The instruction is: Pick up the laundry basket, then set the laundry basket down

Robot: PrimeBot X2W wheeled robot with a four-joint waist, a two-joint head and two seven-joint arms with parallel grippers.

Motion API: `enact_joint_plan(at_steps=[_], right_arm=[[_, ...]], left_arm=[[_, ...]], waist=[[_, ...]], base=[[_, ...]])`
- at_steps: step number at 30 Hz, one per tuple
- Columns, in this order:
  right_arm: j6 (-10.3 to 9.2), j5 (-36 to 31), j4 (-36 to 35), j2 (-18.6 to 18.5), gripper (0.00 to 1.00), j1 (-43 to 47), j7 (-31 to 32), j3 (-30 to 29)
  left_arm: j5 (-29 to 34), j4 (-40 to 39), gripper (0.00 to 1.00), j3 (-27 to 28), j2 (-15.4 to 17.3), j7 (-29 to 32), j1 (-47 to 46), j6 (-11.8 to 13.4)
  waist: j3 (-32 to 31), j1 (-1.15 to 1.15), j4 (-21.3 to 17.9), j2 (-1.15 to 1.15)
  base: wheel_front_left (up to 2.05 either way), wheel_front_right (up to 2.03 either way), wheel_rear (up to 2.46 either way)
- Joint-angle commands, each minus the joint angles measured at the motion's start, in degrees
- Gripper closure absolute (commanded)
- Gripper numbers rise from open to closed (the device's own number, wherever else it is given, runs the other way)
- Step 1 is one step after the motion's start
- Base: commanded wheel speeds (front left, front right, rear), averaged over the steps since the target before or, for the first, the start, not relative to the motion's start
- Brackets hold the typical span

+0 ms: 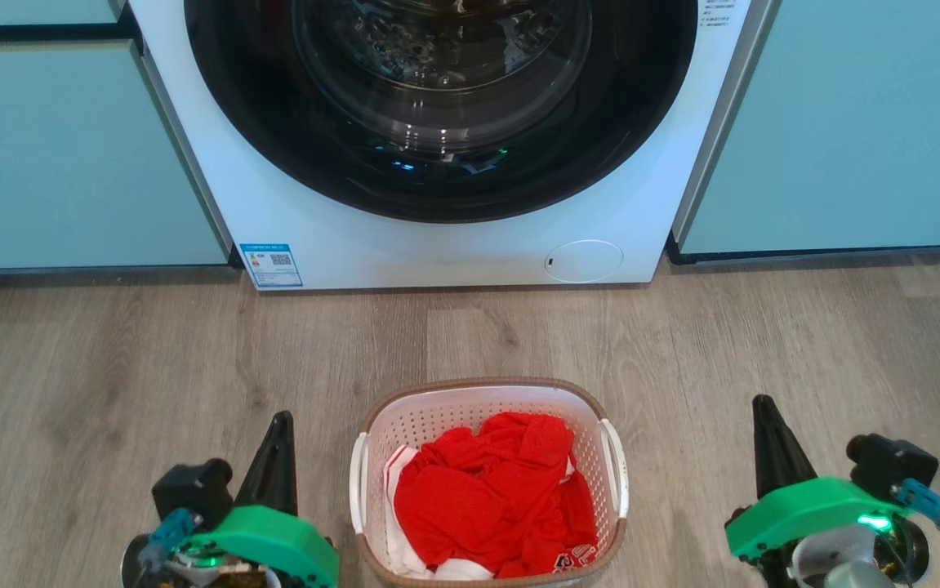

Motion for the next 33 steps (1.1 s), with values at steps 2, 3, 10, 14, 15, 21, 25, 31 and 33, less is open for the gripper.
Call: enact_joint_plan(at_steps=[2,3,10,14,15,21,25,31,33], right_arm=[[0.06,2.56,-1.6,-0.64,1.0,-2.58,0.6,-0.53],[0.07,3.18,-1.57,-0.67,1.0,-2.63,0.73,-0.59],[0.09,8.12,-1.38,-0.85,1.0,-3.01,1.86,-1.16],[0.11,10.57,-1.29,-0.93,1.0,-3.2,2.43,-1.46],[0.11,10.57,-1.29,-0.93,1.0,-3.2,2.43,-1.46],[0.13,14.21,-1.15,-1.03,1.0,-3.48,3.3,-1.92],[0.14,16.64,-1.06,-1.09,1.0,-3.67,3.9,-2.25],[0.16,20.27,-0.92,-1.16,1.0,-3.95,4.81,-2.75],[0.17,21.48,-0.87,-1.18,1.0,-4.05,5.12,-2.93]], left_arm=[[-2.86,-1.36,1.0,1.5,0.56,0.37,-3.23,-0.61],[-3.57,-1.31,1.0,1.62,0.59,0.51,-3.3,-0.71],[-9.23,-0.97,1.0,2.63,0.81,1.59,-3.81,-1.48],[-12.04,-0.87,1.0,3.16,0.91,2.15,-4.06,-1.85],[-12.04,-0.87,1.0,3.16,0.91,2.15,-4.06,-1.85],[-16.2,-0.78,1.0,3.99,1.03,3.0,-4.38,-2.4],[-18.97,-0.71,1.0,4.56,1.1,3.59,-4.6,-2.77],[-23.11,-0.58,1.0,5.44,1.18,4.49,-4.93,-3.33],[-24.49,-0.53,1.0,5.74,1.2,4.8,-5.04,-3.51]], waist=[[0.01,0.0,-0.07,0.0],[0.02,0.0,-0.09,0.0],[0.05,0.0,-0.28,0.0],[0.07,0.0,-0.38,0.0],[0.07,0.0,-0.38,0.0],[0.1,0.0,-0.52,0.0],[0.12,0.0,-0.62,0.0],[0.15,0.0,-0.77,0.0],[0.16,0.0,-0.82,0.0]], base=[[0.0,0.0,0.0],[0.0,0.0,0.0],[0.0,0.0,0.0],[0.0,0.0,0.0],[0.0,0.0,0.0],[0.0,0.0,0.0],[0.0,0.0,0.0],[0.0,0.0,0.0],[0.0,0.0,0.0]])
